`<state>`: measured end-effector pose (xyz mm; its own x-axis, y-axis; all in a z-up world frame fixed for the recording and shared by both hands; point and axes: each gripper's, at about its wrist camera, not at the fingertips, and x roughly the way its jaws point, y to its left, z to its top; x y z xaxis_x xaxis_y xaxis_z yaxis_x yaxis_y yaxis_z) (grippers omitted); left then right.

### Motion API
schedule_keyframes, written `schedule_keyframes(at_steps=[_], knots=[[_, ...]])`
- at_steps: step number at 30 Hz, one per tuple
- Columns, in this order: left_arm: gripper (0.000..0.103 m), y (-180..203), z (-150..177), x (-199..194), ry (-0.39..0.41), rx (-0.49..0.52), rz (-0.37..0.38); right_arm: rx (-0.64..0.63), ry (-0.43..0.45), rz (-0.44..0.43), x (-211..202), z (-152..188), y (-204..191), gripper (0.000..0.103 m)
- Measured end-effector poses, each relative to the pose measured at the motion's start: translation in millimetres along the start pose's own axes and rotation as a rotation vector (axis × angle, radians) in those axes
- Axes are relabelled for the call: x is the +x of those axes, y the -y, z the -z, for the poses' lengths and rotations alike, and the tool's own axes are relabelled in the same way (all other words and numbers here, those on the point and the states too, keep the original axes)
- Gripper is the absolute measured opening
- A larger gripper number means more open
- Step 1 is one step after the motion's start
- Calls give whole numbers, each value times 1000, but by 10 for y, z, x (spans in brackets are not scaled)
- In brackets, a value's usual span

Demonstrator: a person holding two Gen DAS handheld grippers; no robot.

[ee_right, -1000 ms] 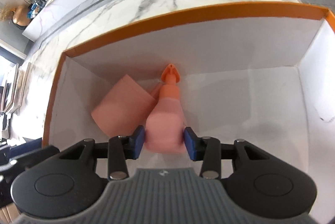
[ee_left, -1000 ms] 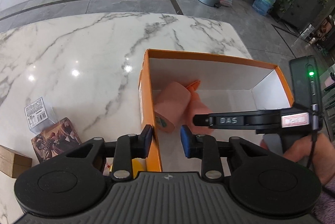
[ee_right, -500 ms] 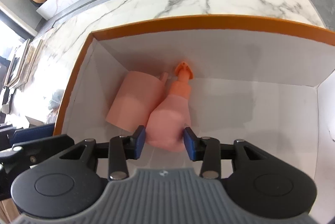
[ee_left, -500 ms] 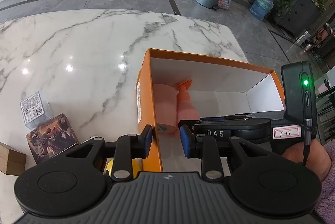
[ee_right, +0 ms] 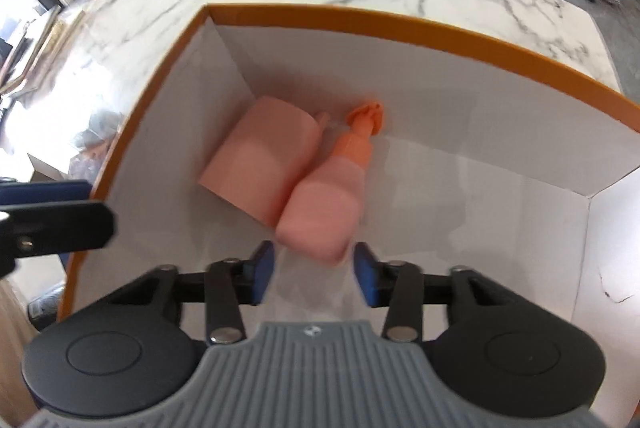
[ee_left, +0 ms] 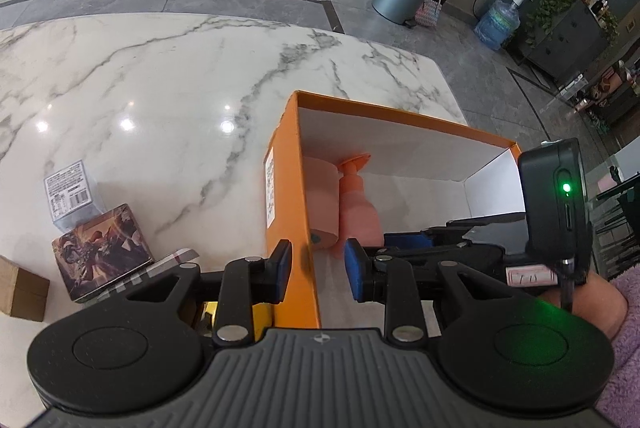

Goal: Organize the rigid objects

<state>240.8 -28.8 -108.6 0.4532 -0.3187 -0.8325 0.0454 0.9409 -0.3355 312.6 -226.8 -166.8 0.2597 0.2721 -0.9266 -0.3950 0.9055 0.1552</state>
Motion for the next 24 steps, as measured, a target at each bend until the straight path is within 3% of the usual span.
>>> schedule_keyframes(at_steps=[5, 11, 16, 24], knots=[[33, -71, 52, -111, 9, -15, -4, -31, -9, 27, -31, 10, -38, 29], [33, -130, 111, -196, 22, -25, -3, -41, 24, 72, -146, -1, -95, 29], [33, -210, 119, -221, 32, -47, -5, 3, 115, 18, -300, -136, -109, 30], [33, -271, 47, -190, 40, -51, 8, 203, 124, -61, -87, -404, -19, 36]])
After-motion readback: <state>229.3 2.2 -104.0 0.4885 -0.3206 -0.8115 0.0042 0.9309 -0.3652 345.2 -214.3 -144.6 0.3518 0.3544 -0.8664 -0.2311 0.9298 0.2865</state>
